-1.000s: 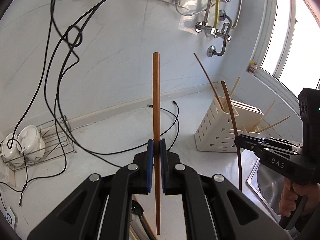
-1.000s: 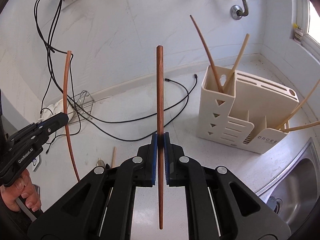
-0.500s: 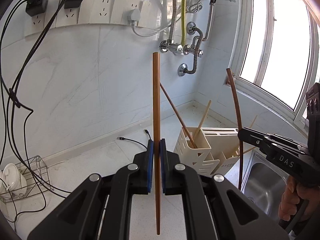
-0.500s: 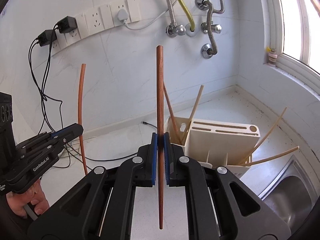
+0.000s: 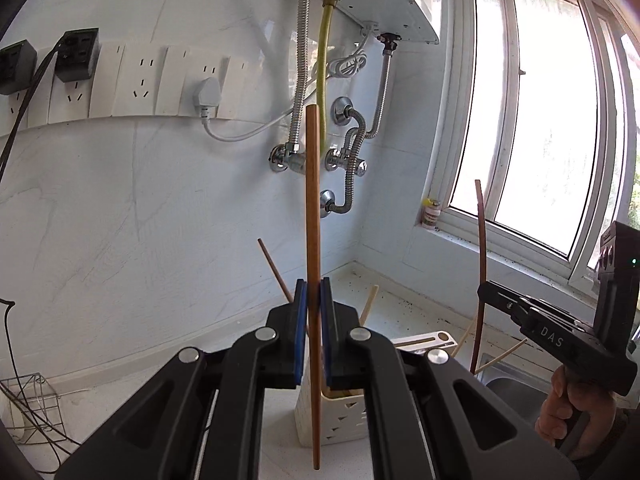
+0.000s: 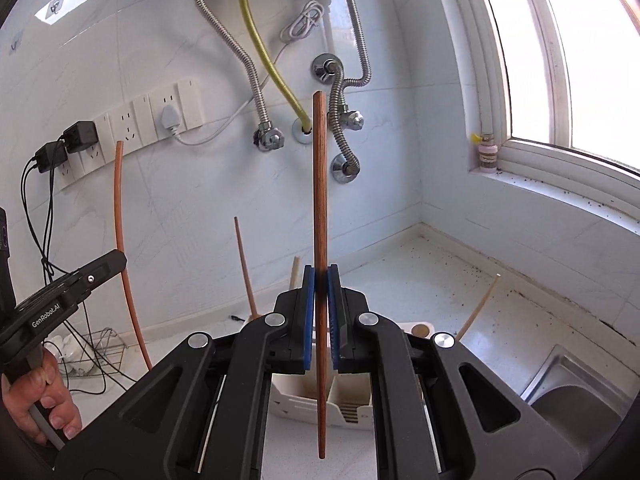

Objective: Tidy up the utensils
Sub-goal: 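Lower both chopsticks upright into the cream holder slots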

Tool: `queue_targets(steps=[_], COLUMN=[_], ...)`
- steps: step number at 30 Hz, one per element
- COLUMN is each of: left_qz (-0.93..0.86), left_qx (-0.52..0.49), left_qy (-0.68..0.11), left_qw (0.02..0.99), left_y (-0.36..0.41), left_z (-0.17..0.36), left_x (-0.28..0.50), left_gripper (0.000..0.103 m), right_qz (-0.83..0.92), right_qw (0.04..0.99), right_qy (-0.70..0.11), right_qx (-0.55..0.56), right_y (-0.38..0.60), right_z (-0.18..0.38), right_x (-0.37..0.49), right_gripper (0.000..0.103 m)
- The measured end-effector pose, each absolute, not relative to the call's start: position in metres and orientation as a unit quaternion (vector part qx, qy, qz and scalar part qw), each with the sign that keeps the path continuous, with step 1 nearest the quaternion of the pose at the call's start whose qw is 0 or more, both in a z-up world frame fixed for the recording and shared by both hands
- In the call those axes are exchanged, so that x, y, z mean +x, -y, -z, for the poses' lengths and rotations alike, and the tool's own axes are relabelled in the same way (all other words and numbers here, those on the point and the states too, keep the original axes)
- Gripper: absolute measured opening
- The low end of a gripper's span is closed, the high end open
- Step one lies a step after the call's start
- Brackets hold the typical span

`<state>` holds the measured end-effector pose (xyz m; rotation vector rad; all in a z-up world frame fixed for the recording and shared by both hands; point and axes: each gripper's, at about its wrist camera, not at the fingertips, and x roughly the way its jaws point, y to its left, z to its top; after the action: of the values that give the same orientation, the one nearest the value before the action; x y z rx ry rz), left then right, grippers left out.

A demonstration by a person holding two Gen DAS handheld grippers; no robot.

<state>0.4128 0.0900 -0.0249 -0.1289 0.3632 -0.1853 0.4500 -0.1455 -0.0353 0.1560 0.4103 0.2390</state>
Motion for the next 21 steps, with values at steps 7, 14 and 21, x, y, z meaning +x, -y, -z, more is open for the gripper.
queue_targets(steps=[7, 14, 21], left_qz=[0.139, 0.148, 0.141], left_qx=[-0.085, -0.096, -0.082], left_qy=[-0.137, -0.111, -0.087], left_qw=[0.977, 0.978, 0.983], left_y=[-0.077, -0.070, -0.063], left_z=[0.017, 0.027, 0.041], left_x=[0.432, 0.457, 0.471], left_gripper=[0.006, 0.006, 0.006], right_qz=[-0.112, -0.110, -0.096], right_qw=[0.979, 0.984, 0.989], right_qy=[-0.151, -0.115, -0.089], right_qx=[0.083, 0.076, 0.061], right_y=[0.166, 0.174, 0.173], right_z=[0.042, 0.059, 0.076], right_x=[0.460, 0.471, 0.472], right_gripper=[0.006, 0.006, 0.006])
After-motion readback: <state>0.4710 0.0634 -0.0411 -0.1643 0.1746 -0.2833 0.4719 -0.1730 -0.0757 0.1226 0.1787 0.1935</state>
